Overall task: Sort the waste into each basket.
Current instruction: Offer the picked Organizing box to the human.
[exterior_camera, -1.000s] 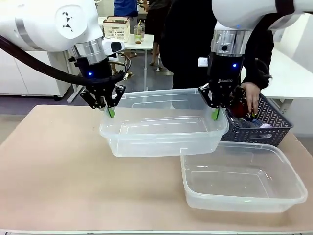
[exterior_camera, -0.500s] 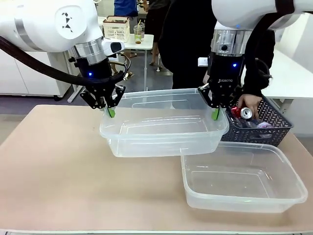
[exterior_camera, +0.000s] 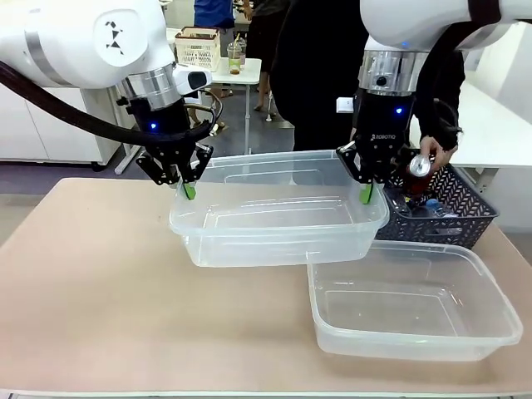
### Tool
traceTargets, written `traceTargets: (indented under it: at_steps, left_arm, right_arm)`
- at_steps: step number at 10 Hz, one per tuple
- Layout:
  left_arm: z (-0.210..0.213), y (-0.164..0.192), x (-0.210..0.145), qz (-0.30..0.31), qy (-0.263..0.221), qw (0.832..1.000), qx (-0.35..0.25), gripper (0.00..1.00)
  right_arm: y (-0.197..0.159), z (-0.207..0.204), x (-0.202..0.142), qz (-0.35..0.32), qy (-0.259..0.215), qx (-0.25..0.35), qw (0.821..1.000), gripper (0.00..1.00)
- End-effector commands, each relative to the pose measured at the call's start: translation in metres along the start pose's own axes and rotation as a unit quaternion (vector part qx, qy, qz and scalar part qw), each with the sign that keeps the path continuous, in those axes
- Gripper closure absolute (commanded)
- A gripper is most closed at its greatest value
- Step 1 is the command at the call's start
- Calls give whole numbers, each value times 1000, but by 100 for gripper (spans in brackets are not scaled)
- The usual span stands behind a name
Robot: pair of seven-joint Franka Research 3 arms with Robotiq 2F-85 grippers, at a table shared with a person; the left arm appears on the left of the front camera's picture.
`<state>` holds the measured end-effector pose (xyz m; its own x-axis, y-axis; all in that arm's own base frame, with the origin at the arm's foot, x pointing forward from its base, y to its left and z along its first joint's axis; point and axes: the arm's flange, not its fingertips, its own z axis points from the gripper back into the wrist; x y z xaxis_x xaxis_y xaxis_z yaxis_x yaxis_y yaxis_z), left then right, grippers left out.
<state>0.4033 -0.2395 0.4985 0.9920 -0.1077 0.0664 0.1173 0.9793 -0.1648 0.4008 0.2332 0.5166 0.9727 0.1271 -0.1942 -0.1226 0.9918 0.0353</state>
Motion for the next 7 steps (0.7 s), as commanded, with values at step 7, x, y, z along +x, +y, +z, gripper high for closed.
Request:
traceTargets:
  at_steps: [7]
  left_arm:
    - [-1, -2, -3, 4, -9, 1000, -6, 94]
  right_arm:
    - [2, 5, -3, 6, 2, -2, 1000, 96]
